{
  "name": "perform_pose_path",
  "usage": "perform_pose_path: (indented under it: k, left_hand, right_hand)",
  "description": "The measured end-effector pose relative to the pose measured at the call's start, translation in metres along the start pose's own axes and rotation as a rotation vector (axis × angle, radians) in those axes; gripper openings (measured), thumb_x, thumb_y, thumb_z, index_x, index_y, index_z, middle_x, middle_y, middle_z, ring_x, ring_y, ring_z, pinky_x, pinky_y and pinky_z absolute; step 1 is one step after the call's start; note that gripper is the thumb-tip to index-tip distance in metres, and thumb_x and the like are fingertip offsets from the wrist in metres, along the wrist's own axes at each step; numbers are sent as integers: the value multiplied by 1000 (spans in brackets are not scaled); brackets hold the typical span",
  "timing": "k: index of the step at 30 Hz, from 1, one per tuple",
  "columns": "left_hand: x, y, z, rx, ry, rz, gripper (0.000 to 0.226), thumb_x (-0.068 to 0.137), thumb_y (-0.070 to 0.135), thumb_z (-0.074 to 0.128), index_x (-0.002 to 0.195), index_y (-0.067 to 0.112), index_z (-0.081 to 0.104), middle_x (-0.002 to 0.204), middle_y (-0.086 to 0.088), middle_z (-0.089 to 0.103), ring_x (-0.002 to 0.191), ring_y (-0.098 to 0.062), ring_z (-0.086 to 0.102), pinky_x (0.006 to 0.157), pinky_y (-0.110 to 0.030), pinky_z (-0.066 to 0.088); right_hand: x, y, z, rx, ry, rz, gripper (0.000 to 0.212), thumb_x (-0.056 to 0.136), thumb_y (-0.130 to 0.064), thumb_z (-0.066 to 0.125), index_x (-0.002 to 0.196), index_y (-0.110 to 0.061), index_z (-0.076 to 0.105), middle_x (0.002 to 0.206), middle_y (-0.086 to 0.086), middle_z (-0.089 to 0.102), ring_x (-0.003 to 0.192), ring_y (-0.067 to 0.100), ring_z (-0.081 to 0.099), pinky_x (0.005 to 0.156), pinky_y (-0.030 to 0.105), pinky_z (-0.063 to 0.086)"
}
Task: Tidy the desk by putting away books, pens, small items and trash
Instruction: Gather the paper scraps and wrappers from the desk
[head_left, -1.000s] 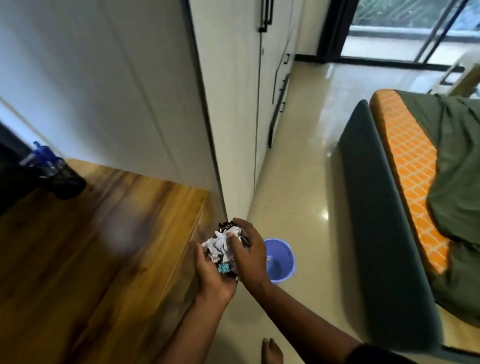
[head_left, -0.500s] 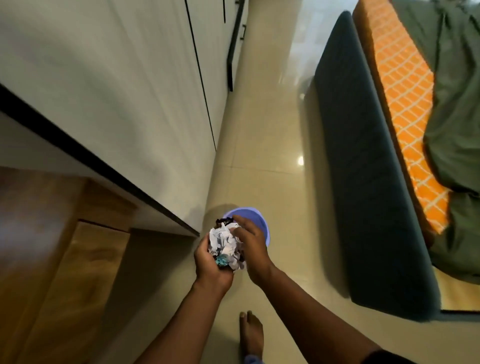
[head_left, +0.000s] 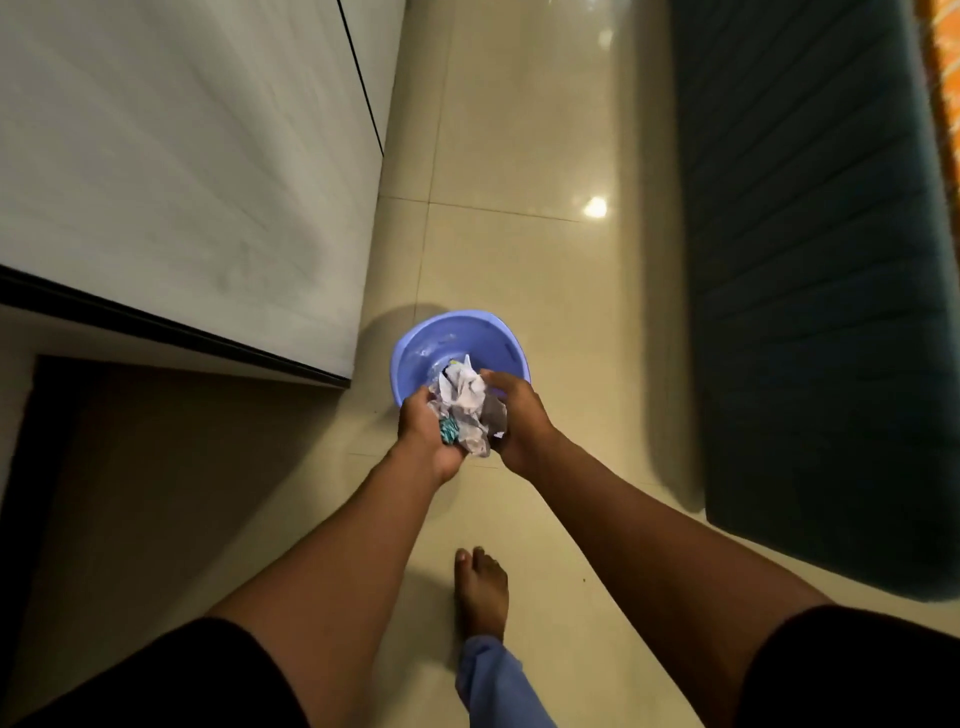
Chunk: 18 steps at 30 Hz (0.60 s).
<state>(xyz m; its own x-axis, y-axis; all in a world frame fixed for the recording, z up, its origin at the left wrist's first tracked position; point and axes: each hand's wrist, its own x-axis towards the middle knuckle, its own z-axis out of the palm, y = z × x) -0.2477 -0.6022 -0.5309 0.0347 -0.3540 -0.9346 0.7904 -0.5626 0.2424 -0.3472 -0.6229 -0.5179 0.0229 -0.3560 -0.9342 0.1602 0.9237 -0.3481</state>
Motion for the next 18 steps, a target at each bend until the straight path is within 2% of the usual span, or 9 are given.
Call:
perform_pose_path:
  k: [2,4,7,9,10,12,14,16,18]
  left_hand:
    - [14,6,4,57,30,-8,48,101,31,35,129,12,69,127,-16,70,119,-38,65,108,-55,46]
    - [27,10,5,114,61,-24,48,100,35,36,122,14,72,119,-15,74,111,-38,69,100,-54,52]
    - [36,11,3,168,104,-38,45,101,43,37,105,17,74,112,-9,75,87,-32,72,65,-33,57]
    - [40,8,-1,157,105,-25,42,104,46,37,109,19,69,111,-10,73,83,-27,67,56,-29,53]
    - [41,7,-4,136,115,-13,38,104,44,39,114,19,66,112,-11,70,88,-27,66,60,-33,54]
    - [45,4,-10,68,111,-11,36,104,42,43,127,19,58,130,-13,61,114,-31,62,85,-45,55]
    - [46,1,-14,23,97,-21,48,106,45,37,148,21,44,153,-15,44,140,-36,45,114,-49,39]
    - [42,1,-15,11,91,-28,58,108,46,32,158,17,30,162,-15,33,149,-36,32,124,-50,25]
    - [37,2,-16,5,91,-36,60,108,47,30,160,16,27,164,-14,30,152,-36,27,125,-50,21]
  right_hand:
    - [18,-1,2,-1,-2,20,51,79,-42,65,124,-20,71,115,4,76,107,29,72,84,38,55]
    - [27,-3,2,12,3,25,46,86,-41,62,122,-16,71,118,8,75,104,31,72,94,45,54]
    - [40,-6,-4,38,37,54,40,91,-40,60,124,-17,66,112,7,71,96,27,68,89,43,51]
    - [48,-4,-8,44,37,71,42,94,-41,58,132,-21,60,118,6,65,103,25,62,93,44,46]
    - [49,-3,-11,49,29,76,41,96,-41,57,132,-20,59,117,6,61,106,24,59,99,45,44]
    - [51,-3,-15,69,13,82,30,101,-37,54,125,-20,56,103,3,58,92,21,58,99,42,43]
    - [51,-4,-18,76,9,96,24,103,-34,52,122,-19,55,94,2,57,81,17,57,95,40,44]
    - [49,-5,-17,64,1,100,23,103,-33,51,120,-19,56,97,3,60,81,16,57,94,38,44]
    - [44,-6,-14,68,-12,103,18,103,-32,51,114,-18,56,95,4,61,79,16,57,89,36,45]
